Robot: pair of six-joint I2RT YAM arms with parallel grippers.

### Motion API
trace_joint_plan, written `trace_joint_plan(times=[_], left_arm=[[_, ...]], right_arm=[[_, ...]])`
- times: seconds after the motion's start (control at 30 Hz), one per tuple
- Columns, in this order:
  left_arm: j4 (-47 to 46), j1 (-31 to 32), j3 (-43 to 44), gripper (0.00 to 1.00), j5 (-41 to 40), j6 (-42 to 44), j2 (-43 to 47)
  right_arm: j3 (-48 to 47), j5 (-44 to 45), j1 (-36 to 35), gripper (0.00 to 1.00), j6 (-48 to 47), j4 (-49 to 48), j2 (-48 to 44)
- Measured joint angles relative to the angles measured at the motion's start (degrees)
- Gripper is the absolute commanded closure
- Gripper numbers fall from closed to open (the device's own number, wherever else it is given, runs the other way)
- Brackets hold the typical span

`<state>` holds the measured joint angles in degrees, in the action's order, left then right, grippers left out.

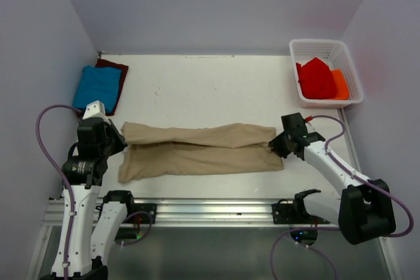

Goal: Fold and stack the t-shirts
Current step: Fold the tshirt

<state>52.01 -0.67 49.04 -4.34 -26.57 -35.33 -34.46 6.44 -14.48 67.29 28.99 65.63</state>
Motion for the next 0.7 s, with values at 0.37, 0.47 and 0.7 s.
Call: trace_joint_plan(times=[0.37, 0.47, 0.7], left_arm=[[0.1, 0.0, 0.0, 1.00, -0.3, 0.0, 0.0], [0.3, 0.0, 0.0, 1.00, -0.4, 0.0, 0.1], [0.4, 0.0, 0.0, 1.00, -0.6, 0.0, 0.1]], right_arm=[[-0.1, 1.0, 0.3, 0.84, -1.2, -1.4, 3.3], [-0.1, 1.1, 0.4, 1.00, -1.9, -2.6, 5.0], [-0.3, 0.9, 0.6, 1.00, -3.8, -3.3, 4.5]])
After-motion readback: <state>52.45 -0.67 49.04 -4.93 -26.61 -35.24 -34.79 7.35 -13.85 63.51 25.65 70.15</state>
